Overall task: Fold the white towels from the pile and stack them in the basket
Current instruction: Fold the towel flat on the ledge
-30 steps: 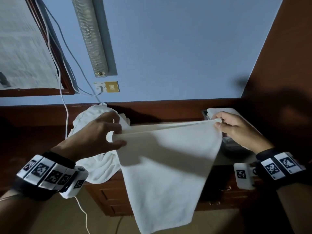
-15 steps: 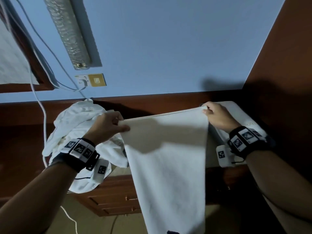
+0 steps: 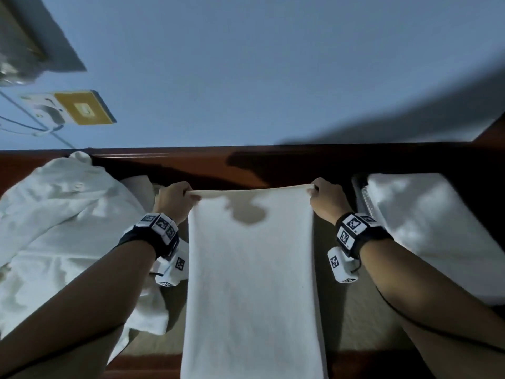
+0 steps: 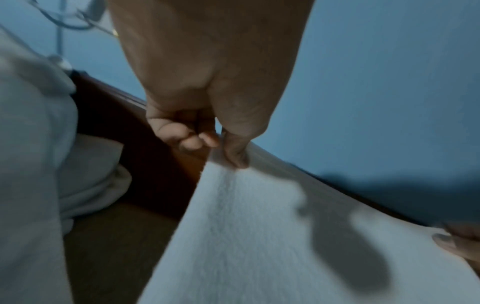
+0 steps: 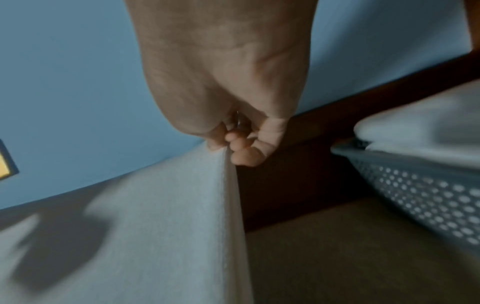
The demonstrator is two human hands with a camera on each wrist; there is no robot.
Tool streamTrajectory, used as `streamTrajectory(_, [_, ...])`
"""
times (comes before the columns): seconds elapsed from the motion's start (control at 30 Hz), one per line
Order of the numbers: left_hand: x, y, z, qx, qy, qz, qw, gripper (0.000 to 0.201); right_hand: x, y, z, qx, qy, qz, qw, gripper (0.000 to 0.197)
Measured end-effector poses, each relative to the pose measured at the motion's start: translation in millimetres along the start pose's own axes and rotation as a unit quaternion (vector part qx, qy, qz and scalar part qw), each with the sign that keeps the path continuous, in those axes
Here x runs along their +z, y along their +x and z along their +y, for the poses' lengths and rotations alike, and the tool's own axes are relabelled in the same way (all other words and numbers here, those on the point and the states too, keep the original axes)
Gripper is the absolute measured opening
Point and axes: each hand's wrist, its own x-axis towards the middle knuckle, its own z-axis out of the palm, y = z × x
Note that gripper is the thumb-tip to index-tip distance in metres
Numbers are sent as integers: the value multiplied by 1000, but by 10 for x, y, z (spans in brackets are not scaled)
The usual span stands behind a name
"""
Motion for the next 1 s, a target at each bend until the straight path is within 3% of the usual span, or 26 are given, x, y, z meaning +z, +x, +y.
streamTrajectory(0.1, [470,421,-160,-134,-135,-46,981,15,359,500,100,93,91,-33,991,21])
streamTrajectory(0.2, [935,701,-308,-268,-329,-70,903,40,750,877,202,166,213,-61,961,20])
streamTrajectory(0.37, [1448,809,-414,-317,-382,-87,864,33,1222,1243,424,216,258,-148,930,18])
streamTrajectory(0.4, [1466,802,-445,-314,-387,-79,864,26,1281,1295,480,211,265,-146,929,19])
streamTrajectory(0.47, [1434,730,-516,-277,-383,-76,878,28,1250,1287,515,163,212,-113,957,8])
streamTrajectory(0.53, [1359,528,-562,-202,-328,-98,918,47,1184,1129,521,93,158,-99,978,49])
streamTrajectory(0.57, [1331,375,-581,-159,-266,-108,944,50,1142,955,459,60,154,-104,981,58])
streamTrajectory(0.63, [1321,-30,-644,-88,-116,-108,983,47,1184,550,417,-17,107,-109,988,62])
streamTrajectory(0.7, [1316,-509,-725,-60,-53,-92,993,45,1391,40,489,-93,14,-136,986,62])
streamTrajectory(0.8, [1365,-1106,-978,-86,-42,-73,993,46,1732,-754,716,-223,-89,-141,961,65])
streamTrajectory(0.87, [1408,-1377,-1156,-133,-59,-79,986,49,1858,-1115,937,-272,-129,-151,942,65])
streamTrajectory(0.93, [1435,-1526,-1281,-180,-92,-120,972,47,1873,-1222,1133,-287,-179,-147,929,67])
streamTrajectory(1.0, [1446,-1572,-1366,-179,-73,-160,968,34,1793,-1142,1247,-252,-205,-116,939,69])
